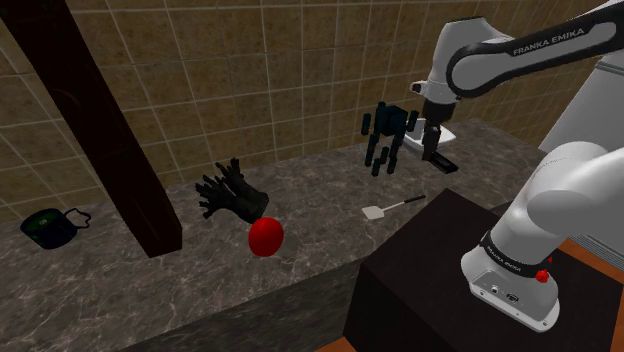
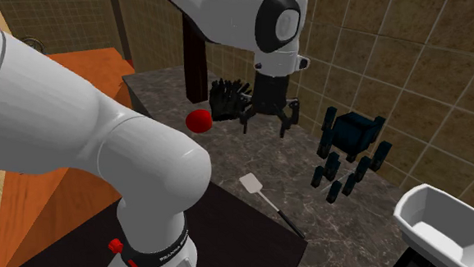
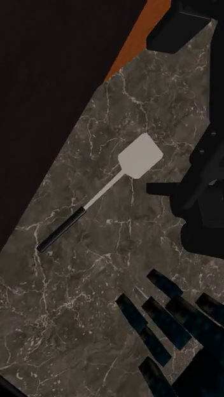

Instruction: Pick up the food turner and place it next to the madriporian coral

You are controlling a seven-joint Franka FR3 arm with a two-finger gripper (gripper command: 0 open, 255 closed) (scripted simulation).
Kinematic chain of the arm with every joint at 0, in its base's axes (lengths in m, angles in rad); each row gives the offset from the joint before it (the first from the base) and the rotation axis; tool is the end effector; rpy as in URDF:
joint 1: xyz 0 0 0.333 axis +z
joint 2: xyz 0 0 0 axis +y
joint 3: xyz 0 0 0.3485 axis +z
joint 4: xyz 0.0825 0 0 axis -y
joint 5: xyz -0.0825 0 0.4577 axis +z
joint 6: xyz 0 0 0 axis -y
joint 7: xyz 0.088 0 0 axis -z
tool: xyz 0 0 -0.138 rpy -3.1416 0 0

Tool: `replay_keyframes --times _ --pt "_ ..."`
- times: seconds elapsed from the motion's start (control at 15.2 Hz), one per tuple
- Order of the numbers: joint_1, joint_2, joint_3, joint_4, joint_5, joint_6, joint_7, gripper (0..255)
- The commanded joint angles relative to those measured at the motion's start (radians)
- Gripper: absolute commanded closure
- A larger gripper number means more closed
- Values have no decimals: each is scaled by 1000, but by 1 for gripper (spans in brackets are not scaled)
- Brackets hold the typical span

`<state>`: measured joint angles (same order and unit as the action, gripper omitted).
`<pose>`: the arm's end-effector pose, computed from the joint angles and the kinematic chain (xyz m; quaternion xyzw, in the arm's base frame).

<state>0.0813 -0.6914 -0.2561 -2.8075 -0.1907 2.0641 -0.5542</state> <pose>0.3527 -0.0580 0.3377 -0.9637 -0.2654 0.0287 0.0086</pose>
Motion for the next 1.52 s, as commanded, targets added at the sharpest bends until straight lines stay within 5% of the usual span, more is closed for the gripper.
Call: replay_keyframes --times 0.0,0.59,0.79,0.92,1.12,1.45 --pt "10 67 -35 -33 -32 106 -72 0" --pt "84 476 -182 -81 -106 579 -392 0" --pt "134 656 -218 -62 -33 746 -551 0" --pt "147 783 -196 -41 101 849 -714 0" --pt "33 957 -34 10 285 978 -951 0" --pt "-68 1059 65 38 300 1056 -964 0"
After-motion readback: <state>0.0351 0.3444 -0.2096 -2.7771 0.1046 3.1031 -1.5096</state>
